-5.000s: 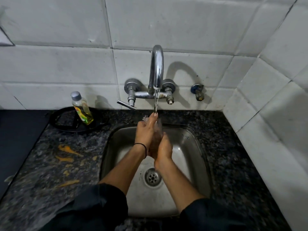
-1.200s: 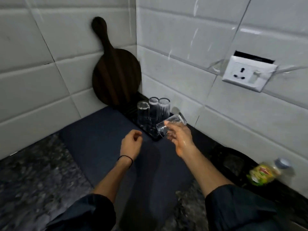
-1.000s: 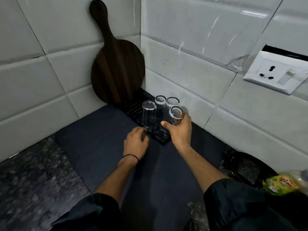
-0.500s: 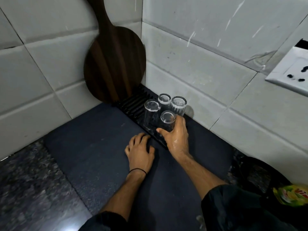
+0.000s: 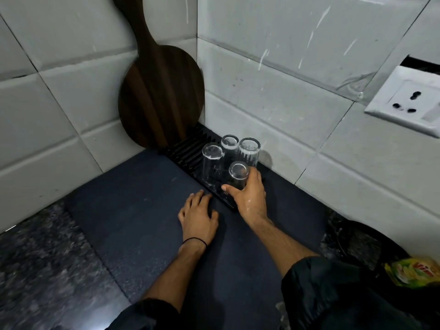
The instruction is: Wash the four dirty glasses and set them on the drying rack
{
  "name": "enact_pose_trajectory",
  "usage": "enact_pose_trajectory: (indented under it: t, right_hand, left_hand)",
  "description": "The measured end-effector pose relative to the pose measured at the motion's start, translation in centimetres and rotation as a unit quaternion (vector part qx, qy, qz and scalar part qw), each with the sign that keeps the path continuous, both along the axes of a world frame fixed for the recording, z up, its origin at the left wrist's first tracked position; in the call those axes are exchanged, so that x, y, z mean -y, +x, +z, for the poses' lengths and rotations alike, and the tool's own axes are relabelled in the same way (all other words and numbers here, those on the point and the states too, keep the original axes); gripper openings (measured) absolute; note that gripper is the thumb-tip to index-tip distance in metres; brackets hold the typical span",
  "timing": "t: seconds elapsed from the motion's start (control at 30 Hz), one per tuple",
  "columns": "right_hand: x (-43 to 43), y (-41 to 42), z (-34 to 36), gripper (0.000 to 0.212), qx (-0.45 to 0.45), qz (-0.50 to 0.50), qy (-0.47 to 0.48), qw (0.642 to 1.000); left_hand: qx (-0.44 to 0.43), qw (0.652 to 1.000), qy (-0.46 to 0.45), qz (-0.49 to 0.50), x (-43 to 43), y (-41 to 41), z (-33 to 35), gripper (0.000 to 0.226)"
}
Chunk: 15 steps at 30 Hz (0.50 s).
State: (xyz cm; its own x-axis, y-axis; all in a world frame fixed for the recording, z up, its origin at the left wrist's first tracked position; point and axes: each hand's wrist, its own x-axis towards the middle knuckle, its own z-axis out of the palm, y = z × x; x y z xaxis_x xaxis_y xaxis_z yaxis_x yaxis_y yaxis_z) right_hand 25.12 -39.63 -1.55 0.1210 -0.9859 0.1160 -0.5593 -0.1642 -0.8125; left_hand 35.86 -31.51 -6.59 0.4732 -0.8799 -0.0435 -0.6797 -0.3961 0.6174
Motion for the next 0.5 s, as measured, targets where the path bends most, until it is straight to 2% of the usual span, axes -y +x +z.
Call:
enact_pose_trajectory:
  t: [0.1, 0.23, 0.4, 0.5]
  right_hand:
    - [0.1, -0.4, -0.1, 0.063, 0.013, 0.012, 0.022, 1.0]
    - [0.3, -0.6, 0.1, 0.073, -0.015, 0.031, 0.043, 0.998]
    - [0.2, -1.2, 1.3, 0.075, -0.083, 0.035, 0.079, 0.993]
    - [-0.5, -2.6, 1.6, 0.073, -0.093, 0.038, 0.085, 0.991]
  left_hand:
    - [0.004, 1.0, 0.017, -0.016, 0.0, 0.2, 0.3, 0.057]
    - [-0.002, 0.999, 0.038, -0.028, 0.2, 0.4, 1.1, 0.055]
    - [-0.028, 0.999, -0.002, -0.018, -0.3, 0.0, 2.7, 0.043]
    - [-0.031, 0.999, -0.036, -0.015, -0.6, -0.8, 3.9, 0.04]
